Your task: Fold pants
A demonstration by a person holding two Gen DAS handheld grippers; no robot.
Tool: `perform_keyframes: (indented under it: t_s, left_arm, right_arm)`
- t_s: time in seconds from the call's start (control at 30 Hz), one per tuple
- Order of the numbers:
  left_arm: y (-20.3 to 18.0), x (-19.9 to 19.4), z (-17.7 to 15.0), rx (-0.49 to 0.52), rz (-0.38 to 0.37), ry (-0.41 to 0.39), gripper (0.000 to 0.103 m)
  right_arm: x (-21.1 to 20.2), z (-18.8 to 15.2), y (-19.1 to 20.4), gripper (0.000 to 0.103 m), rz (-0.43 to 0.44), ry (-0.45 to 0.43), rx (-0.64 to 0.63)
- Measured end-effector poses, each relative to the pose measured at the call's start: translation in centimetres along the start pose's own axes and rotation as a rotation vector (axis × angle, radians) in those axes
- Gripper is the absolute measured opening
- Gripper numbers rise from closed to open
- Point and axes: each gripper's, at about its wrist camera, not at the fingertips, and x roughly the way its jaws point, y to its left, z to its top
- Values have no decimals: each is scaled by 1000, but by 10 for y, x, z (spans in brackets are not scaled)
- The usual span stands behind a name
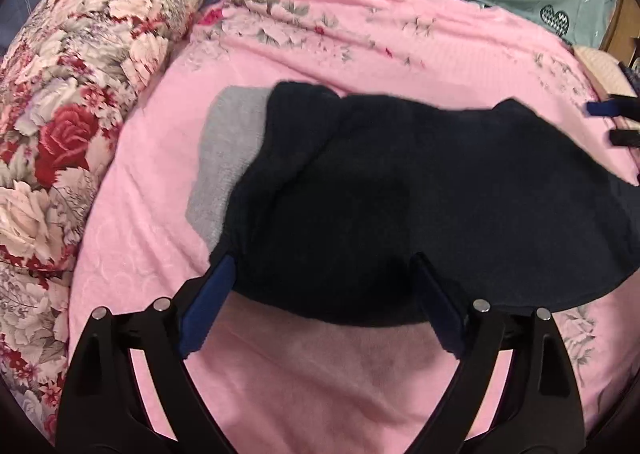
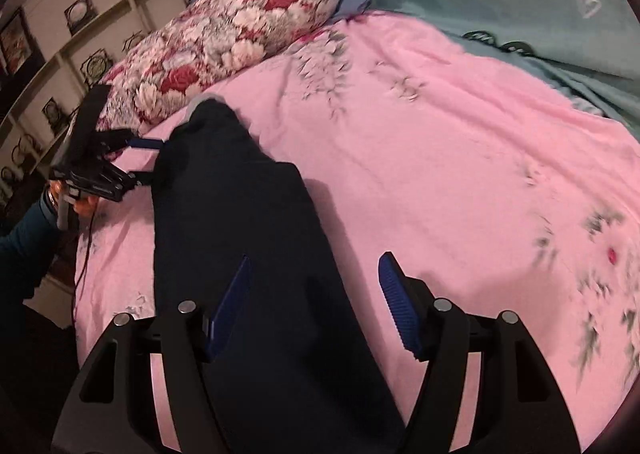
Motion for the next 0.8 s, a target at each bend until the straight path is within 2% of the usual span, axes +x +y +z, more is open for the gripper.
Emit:
perform_keyframes:
  t_s: [0.07, 0.17, 0.33, 0.37, 0.43, 0.5, 0.57, 0.67, 0.7, 0.77, 0.8]
  left_arm:
    - [1, -7, 3, 11, 18, -22, 90]
    - [1, -11, 12, 0, 22, -48, 91]
    - [1, 7, 29, -22, 29, -45, 91]
    - [2, 12, 32, -28, 27, -40, 91]
    - [3, 23, 38, -41, 26, -28, 91]
    - [5, 31, 41, -61, 30, -21, 92]
    - [7, 35, 41, -77, 47, -22, 94]
    - [13, 36, 38, -95, 62, -22, 94]
    - [17, 37, 37, -106, 64, -16, 95]
    - [27, 37, 35, -150, 45, -8, 96]
    - [31, 36, 35, -168, 36, -7, 96]
  right_arm:
    - [24, 10, -7, 67, 61, 53, -5]
    - [45, 16, -16, 67, 203, 129, 26]
    - [32, 20, 6, 67, 484, 167, -44]
    - [30, 22, 11, 67, 512, 173, -64]
    - [37, 26, 19, 68, 507, 166, -88]
    - [53, 33, 18, 74, 495, 163, -54]
    - [61, 39, 11, 74, 485, 115, -1]
    - [66, 47, -8, 75, 554, 37, 188]
    - [64, 47, -14, 75, 552, 19, 226]
    - [53, 47, -19, 74, 502, -38, 225]
    - [39, 46, -27, 74, 408, -117, 231]
